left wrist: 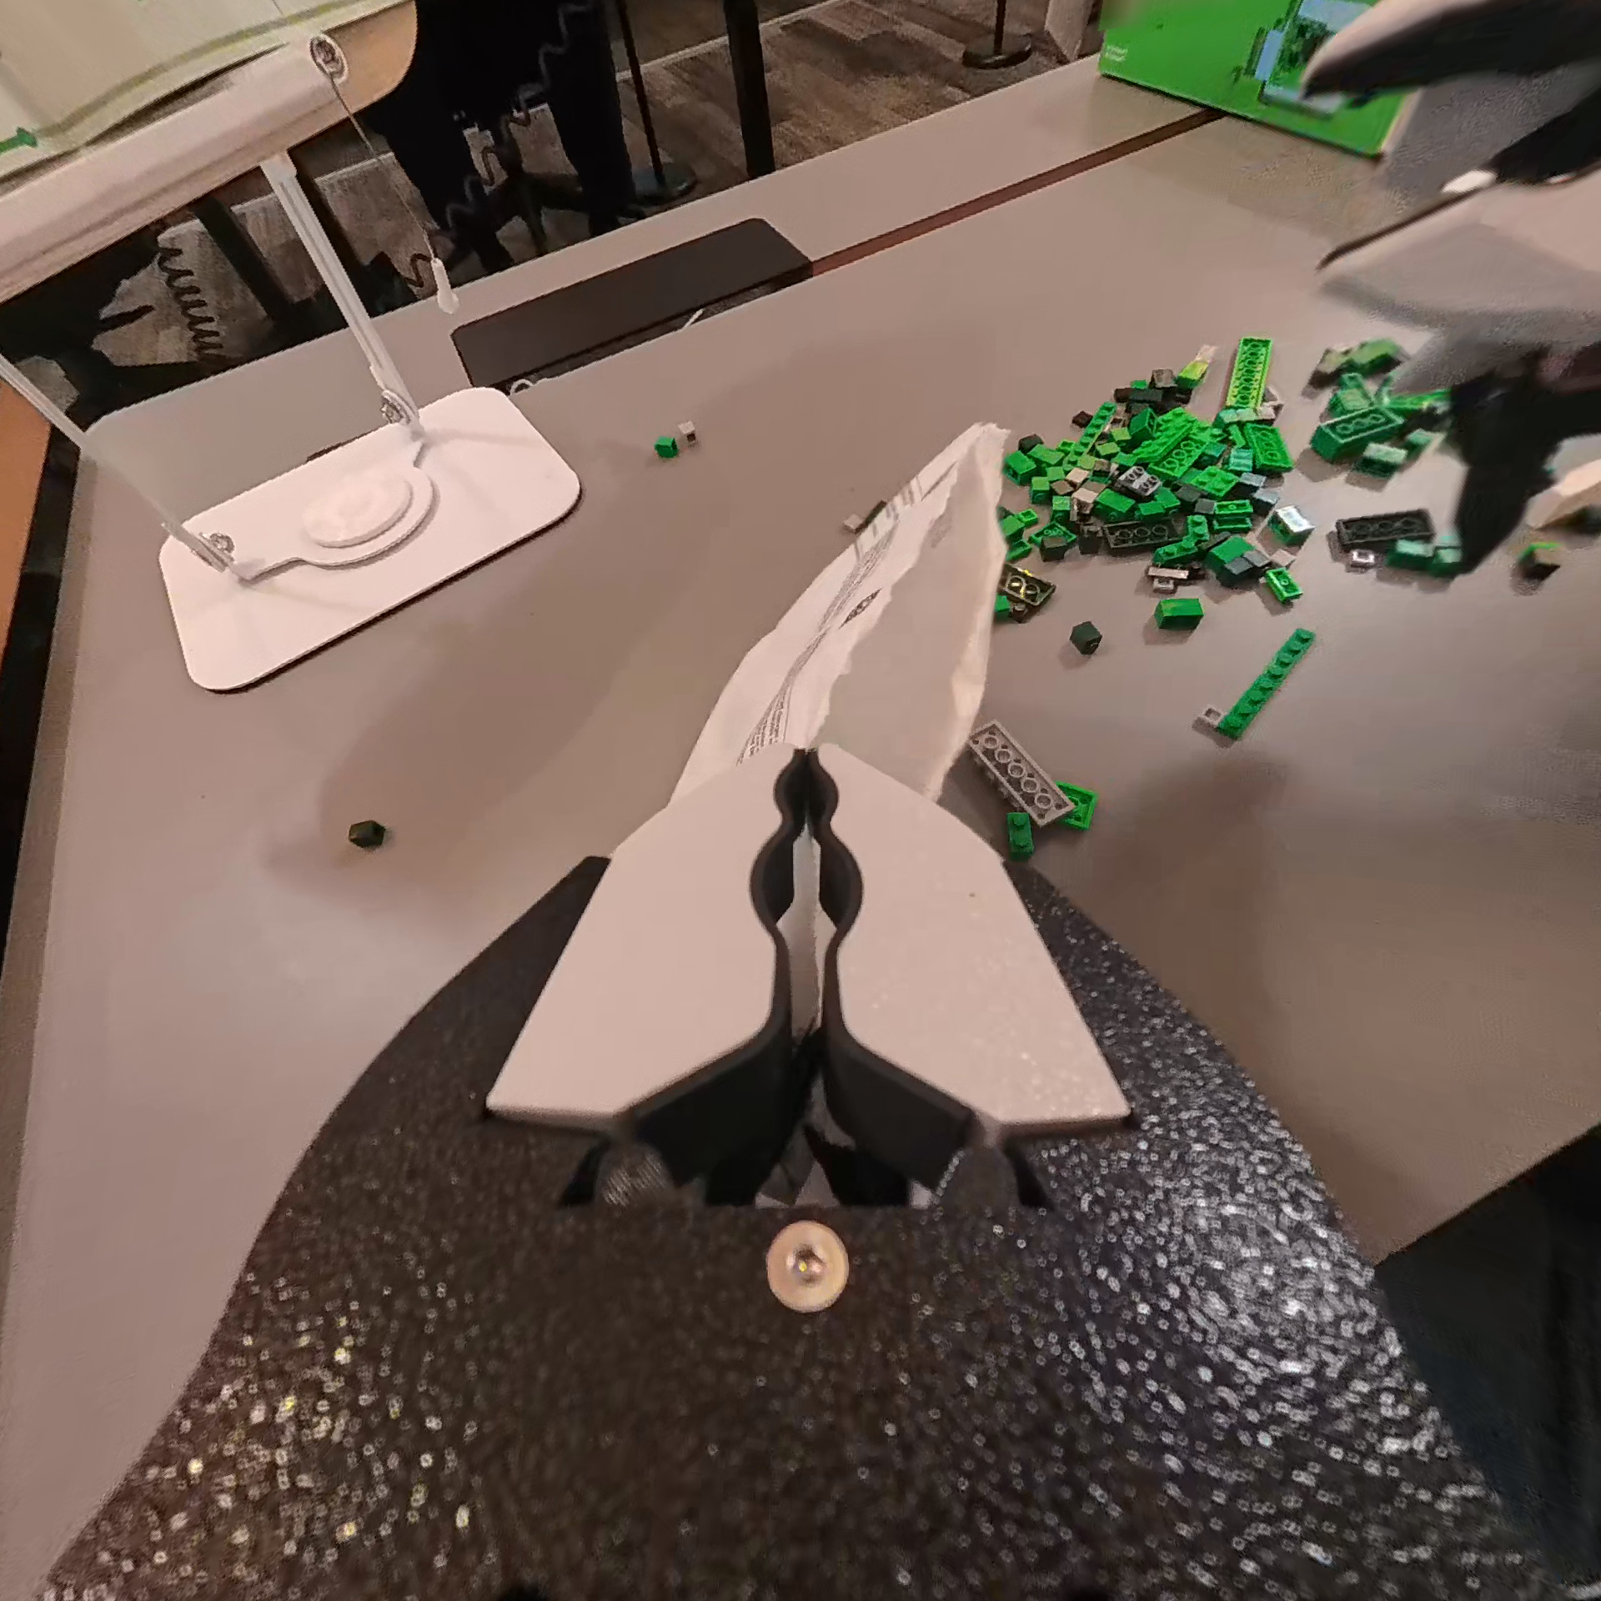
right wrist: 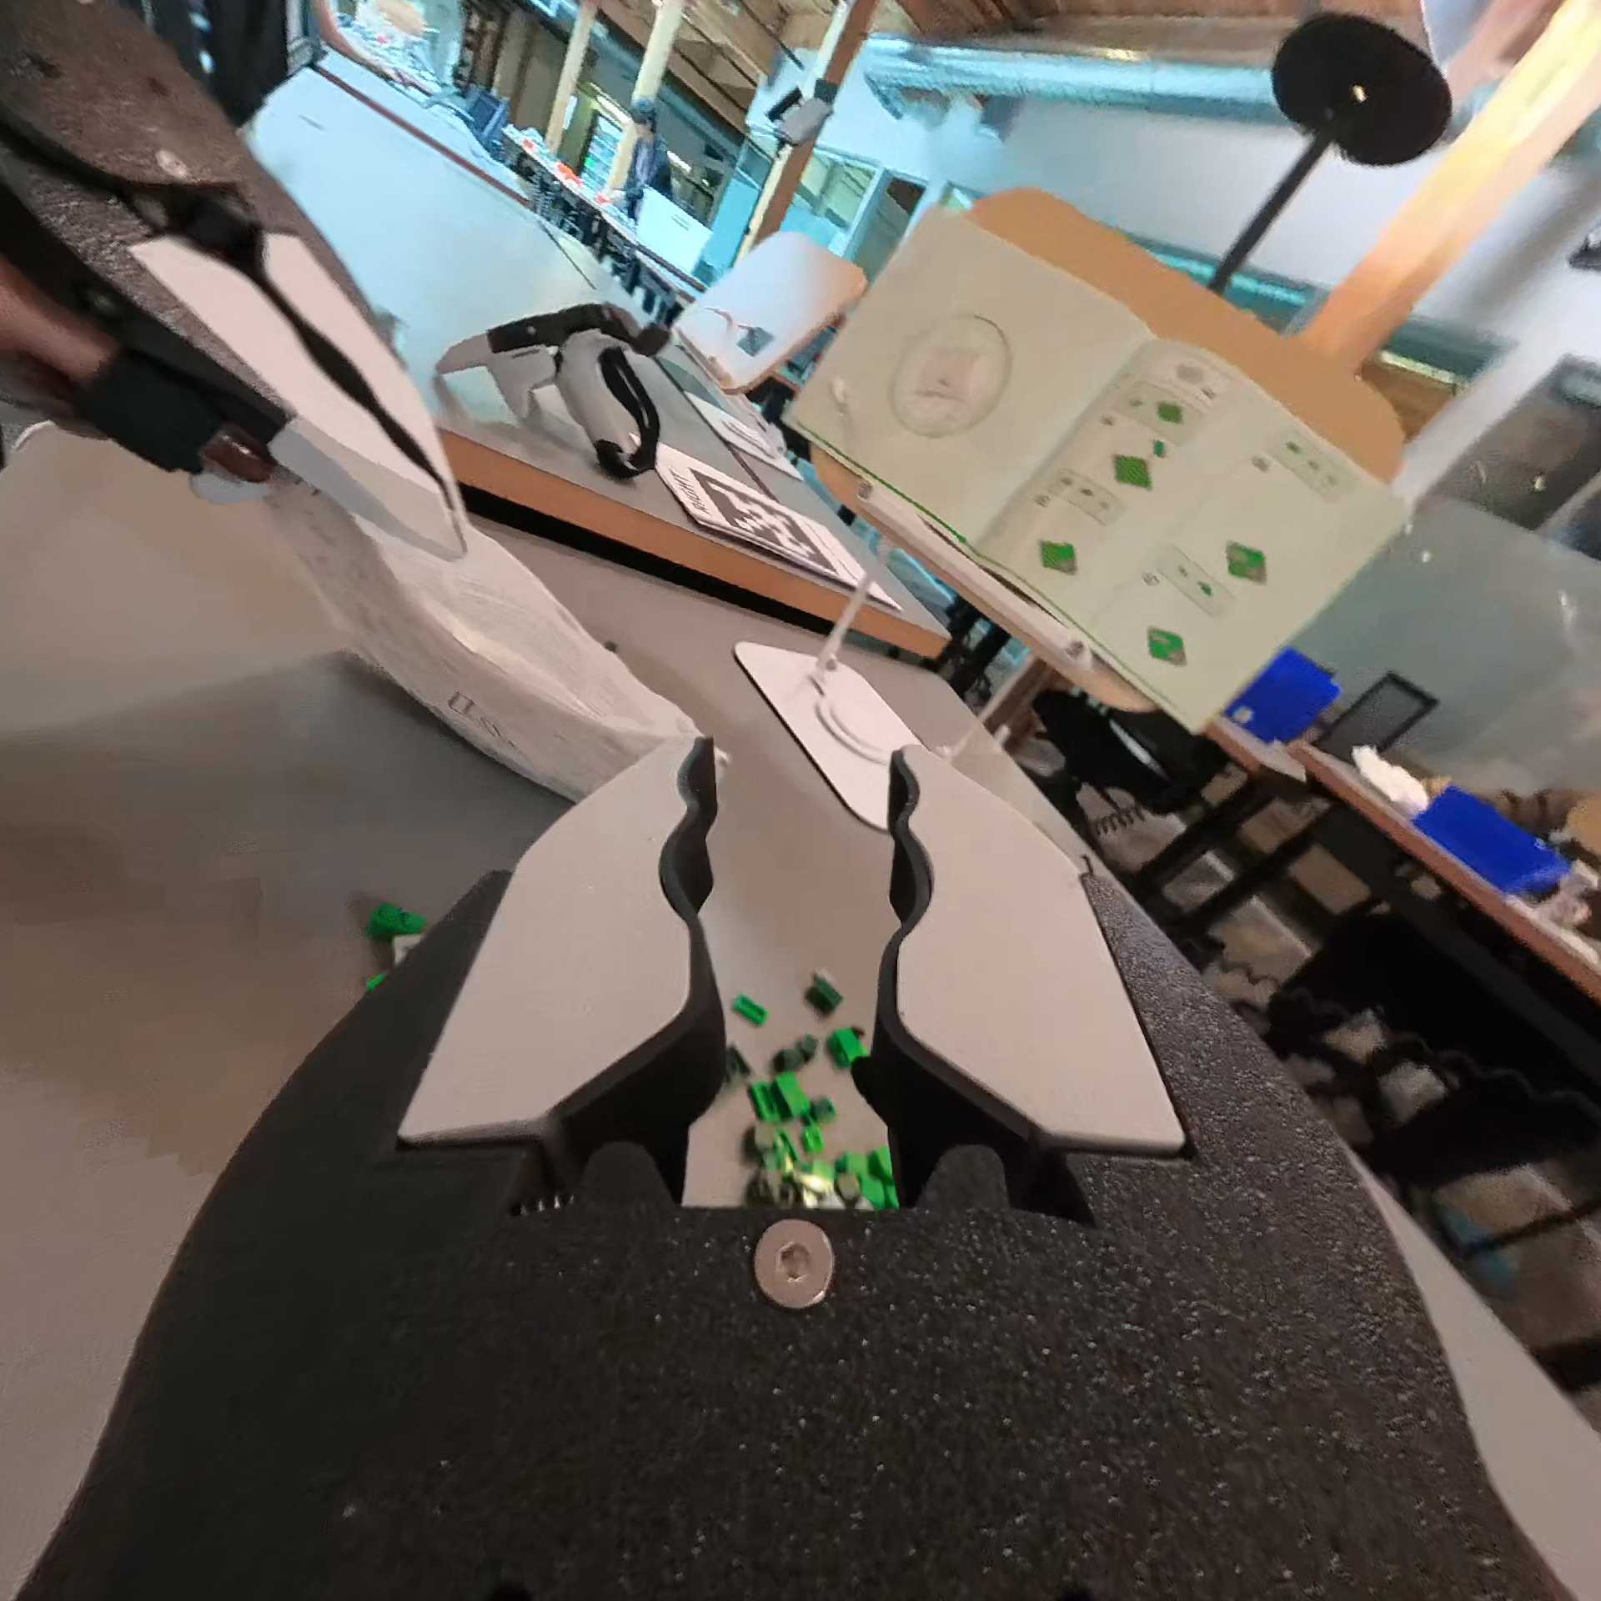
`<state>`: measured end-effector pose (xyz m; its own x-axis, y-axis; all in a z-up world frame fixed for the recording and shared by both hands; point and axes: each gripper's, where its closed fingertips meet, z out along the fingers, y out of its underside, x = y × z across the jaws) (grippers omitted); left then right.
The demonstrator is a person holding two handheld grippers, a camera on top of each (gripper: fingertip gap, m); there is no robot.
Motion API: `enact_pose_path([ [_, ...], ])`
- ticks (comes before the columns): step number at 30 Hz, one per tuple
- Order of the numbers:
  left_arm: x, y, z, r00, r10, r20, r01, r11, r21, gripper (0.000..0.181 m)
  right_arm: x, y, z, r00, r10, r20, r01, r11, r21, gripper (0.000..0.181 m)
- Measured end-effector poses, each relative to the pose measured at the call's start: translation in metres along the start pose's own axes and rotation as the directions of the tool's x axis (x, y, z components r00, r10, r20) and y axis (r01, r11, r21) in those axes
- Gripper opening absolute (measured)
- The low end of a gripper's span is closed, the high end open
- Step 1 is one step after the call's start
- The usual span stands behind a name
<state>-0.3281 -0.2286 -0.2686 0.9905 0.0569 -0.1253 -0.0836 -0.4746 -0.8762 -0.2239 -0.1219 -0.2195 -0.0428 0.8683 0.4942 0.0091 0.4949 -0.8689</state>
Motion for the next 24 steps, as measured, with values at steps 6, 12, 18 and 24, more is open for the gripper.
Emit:
enact_pose_path([
  [6, 0.002, -0.001, 0.004, 1.000, 0.004, 0.006, -0.004, 1.000, 0.004, 0.000, 0.056, 0.054, -0.061, 0.996, 0.072, -0.047, -0.082, 0.963, -0.256, 0.051],
  [12, 0.009, -0.005, 0.008, 1.000, 0.022, 0.003, -0.022, 1.000, 0.014, 0.000, 0.078, 0.123, -0.125, 0.981, 0.192, 0.005, -0.167, 0.867, -0.470, 0.060],
  [18, 0.014, -0.006, 0.012, 0.999, 0.047, 0.012, -0.047, 0.999, -0.003, 0.000, 0.066, 0.152, -0.171, 0.935, 0.347, 0.079, -0.246, 0.789, -0.563, 0.046],
  [24, 0.013, -0.006, 0.012, 0.999, 0.044, 0.013, -0.044, 0.999, -0.003, 0.000, 0.067, 0.177, -0.205, 0.934, 0.356, -0.008, -0.261, 0.668, -0.697, 0.034],
])
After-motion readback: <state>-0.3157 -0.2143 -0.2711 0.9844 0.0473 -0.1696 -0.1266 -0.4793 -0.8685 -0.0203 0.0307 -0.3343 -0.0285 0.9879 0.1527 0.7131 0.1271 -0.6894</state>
